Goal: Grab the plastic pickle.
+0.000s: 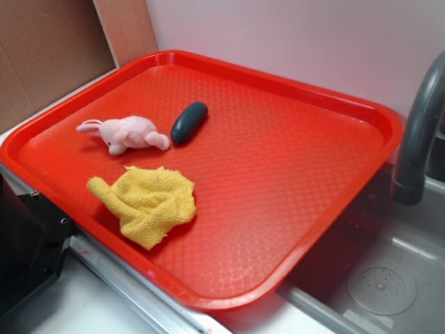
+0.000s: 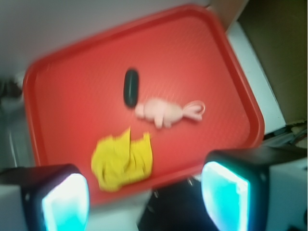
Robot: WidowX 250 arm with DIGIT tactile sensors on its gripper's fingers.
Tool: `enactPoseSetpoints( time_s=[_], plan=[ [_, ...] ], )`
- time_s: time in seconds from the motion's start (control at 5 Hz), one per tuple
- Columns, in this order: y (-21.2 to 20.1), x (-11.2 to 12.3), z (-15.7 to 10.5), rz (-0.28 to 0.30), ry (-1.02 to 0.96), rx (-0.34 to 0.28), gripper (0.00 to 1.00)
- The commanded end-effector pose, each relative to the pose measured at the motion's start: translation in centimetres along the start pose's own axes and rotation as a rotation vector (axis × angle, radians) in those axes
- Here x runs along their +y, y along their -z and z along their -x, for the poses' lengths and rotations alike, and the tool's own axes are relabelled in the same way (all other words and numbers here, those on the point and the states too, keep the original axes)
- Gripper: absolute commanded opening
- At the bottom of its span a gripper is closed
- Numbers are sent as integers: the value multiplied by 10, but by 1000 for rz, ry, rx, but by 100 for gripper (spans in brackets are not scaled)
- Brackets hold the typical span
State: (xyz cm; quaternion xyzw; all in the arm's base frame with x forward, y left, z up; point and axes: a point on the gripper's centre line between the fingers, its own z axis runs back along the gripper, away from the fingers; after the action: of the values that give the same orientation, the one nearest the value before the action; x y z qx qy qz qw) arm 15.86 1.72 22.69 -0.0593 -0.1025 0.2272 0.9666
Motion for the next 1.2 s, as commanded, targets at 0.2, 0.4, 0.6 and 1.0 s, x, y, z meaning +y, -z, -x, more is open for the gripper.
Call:
enactPoseSetpoints(
  time_s=[0.2,0.4,0.6,1.0],
  plan=[
    [54,14,-70,3,-410,-131,100],
    [88,7,-83,42,-422,-111,100],
    [119,-1,-87,66,-403,-69,100],
    [179,-19,-83,34,-327,-34,100]
  ],
)
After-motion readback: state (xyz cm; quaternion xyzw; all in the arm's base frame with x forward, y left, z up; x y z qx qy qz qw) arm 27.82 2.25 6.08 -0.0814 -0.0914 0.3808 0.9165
